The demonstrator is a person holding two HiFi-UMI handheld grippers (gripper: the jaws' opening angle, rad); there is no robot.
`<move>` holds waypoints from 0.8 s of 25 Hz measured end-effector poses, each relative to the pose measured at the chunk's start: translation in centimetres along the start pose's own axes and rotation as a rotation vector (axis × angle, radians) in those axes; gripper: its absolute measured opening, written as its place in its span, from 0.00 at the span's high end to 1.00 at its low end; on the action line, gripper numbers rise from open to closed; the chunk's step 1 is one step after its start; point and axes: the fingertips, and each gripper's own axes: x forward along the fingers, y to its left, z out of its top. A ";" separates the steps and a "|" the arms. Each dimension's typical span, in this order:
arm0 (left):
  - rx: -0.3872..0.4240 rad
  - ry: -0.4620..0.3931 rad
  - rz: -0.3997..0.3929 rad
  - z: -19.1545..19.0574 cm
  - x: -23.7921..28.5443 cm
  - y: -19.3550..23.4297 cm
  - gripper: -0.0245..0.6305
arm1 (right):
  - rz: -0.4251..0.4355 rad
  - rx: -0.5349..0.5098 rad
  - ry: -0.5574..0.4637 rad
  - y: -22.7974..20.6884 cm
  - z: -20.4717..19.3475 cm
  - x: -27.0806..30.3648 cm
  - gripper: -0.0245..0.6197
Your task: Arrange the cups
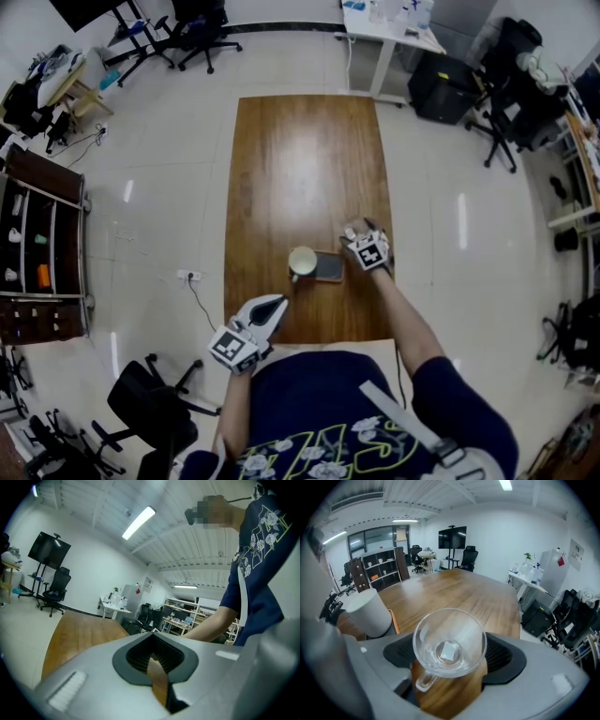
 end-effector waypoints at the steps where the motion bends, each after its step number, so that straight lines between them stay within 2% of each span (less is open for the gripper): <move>1: -0.005 -0.003 -0.002 0.0 0.0 0.0 0.96 | 0.001 -0.001 -0.002 0.2 0.0 -0.2 0.33; 14: -0.047 -0.008 -0.029 -0.4 0.5 -0.1 0.96 | 0.013 0.004 -0.018 2.1 0.6 -1.8 0.33; 20: -0.060 -0.006 -0.038 -0.7 0.9 -0.5 0.96 | 0.041 -0.038 -0.046 4.6 0.8 -3.1 0.33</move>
